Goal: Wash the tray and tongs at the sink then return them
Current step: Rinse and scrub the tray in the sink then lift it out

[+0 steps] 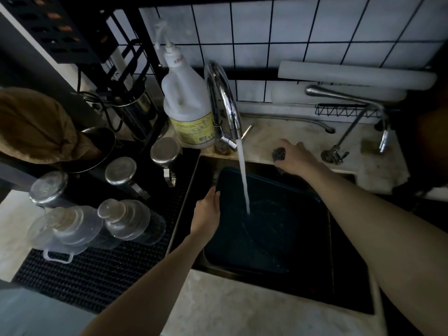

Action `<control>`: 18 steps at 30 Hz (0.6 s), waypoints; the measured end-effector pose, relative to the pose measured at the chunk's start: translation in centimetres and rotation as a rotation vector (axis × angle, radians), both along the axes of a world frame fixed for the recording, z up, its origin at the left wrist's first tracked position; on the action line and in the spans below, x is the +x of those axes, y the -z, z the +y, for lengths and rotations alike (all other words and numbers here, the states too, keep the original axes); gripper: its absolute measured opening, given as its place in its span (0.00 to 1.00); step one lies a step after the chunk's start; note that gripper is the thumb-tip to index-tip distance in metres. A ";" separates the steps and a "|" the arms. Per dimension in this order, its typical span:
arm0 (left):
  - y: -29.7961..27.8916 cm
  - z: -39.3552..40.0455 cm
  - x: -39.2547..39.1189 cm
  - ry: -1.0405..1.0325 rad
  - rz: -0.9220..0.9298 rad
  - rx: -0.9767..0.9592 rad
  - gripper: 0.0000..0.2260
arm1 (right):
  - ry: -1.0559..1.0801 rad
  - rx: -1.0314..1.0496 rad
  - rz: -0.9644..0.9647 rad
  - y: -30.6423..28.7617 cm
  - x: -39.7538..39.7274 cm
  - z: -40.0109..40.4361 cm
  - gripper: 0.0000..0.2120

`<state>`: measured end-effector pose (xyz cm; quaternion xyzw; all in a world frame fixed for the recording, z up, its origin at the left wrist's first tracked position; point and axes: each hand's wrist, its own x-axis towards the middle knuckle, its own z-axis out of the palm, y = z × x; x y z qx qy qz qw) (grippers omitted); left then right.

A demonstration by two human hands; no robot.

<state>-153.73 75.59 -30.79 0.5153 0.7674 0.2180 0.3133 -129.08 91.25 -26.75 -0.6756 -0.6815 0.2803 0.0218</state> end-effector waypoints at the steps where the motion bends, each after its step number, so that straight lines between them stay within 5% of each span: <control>1: 0.0 0.0 0.2 0.001 0.001 -0.001 0.24 | 0.001 -0.007 0.007 -0.2 0.0 -0.4 0.34; 11: -0.6 -0.9 1.6 0.044 0.061 0.022 0.24 | -0.182 -0.076 0.308 -0.8 -4.6 -7.3 0.25; 18: -1.9 -1.4 2.0 0.086 0.059 0.092 0.21 | -0.291 0.088 0.112 0.9 -7.0 -9.4 0.31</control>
